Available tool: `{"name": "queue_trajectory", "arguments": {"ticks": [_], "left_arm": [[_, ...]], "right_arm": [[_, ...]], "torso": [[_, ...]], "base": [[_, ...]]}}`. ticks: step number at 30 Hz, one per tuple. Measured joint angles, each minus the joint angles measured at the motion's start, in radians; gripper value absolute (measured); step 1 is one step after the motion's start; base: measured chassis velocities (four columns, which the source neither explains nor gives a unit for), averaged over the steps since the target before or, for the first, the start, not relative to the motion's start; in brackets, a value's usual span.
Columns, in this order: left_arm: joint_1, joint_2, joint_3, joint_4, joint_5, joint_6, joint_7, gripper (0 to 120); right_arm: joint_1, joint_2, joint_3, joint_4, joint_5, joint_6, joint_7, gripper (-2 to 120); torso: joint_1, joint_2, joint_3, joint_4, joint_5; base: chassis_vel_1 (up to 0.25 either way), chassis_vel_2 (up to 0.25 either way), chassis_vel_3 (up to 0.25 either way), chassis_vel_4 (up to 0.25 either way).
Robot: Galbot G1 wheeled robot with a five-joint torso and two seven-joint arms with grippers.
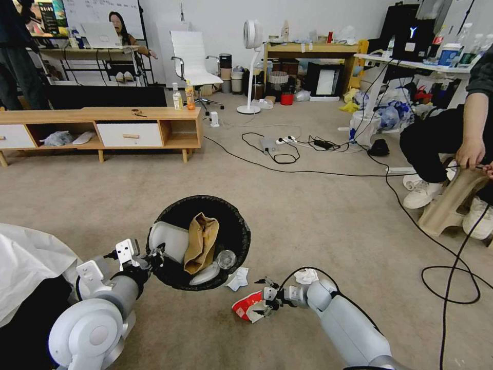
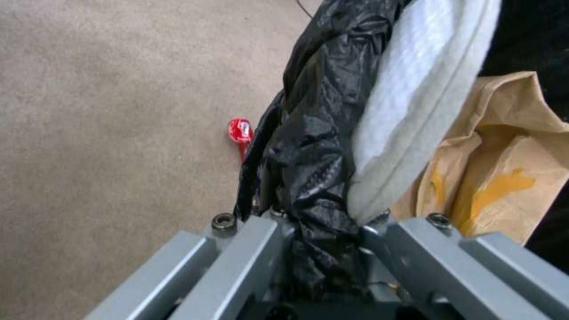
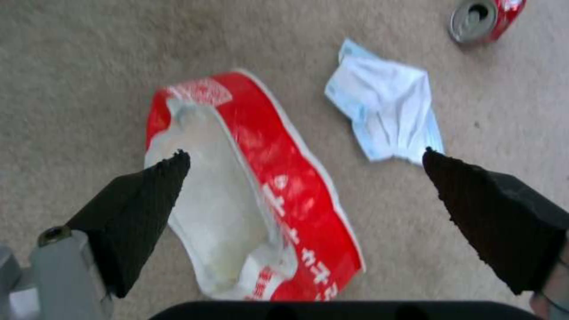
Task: Pick up the trash bin and place the garbage on the floor into it.
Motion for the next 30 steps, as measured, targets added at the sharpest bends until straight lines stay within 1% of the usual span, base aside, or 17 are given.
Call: {"name": "queue_trajectory", "arguments": {"ticks": [8, 22, 24, 30], "left_arm": [[0.004, -0.007, 0.006, -0.003, 0.007, -0.001, 0.003, 4], [0.010, -0.012, 0.006, -0.010, 0.010, -0.002, 0.003, 4], [0.009, -0.014, 0.008, -0.010, 0.011, -0.002, 0.004, 4], [0.008, -0.018, 0.014, -0.007, 0.015, -0.003, 0.007, 4]], "right_arm": [[-0.004, 0.002, 0.010, -0.049, -0.008, -0.013, 0.037, 100], [0.009, 0.016, 0.011, -0.085, -0.024, -0.029, 0.063, 100], [0.014, 0.017, 0.011, -0.088, -0.029, -0.031, 0.070, 96], [0.023, 0.017, 0.011, -0.102, -0.032, -0.033, 0.075, 95]], "torso": [[0.000, 0.000, 0.000, -0.0001, 0.0000], [0.000, 0.000, 0.000, 0.0000, 0.0000], [0.000, 0.000, 0.000, 0.0001, 0.0000], [0.000, 0.000, 0.000, 0.0000, 0.0000]], "base": [[0.000, 0.000, 0.000, 0.000], [0.000, 0.000, 0.000, 0.000], [0.000, 0.000, 0.000, 0.000], [0.000, 0.000, 0.000, 0.000]]}}
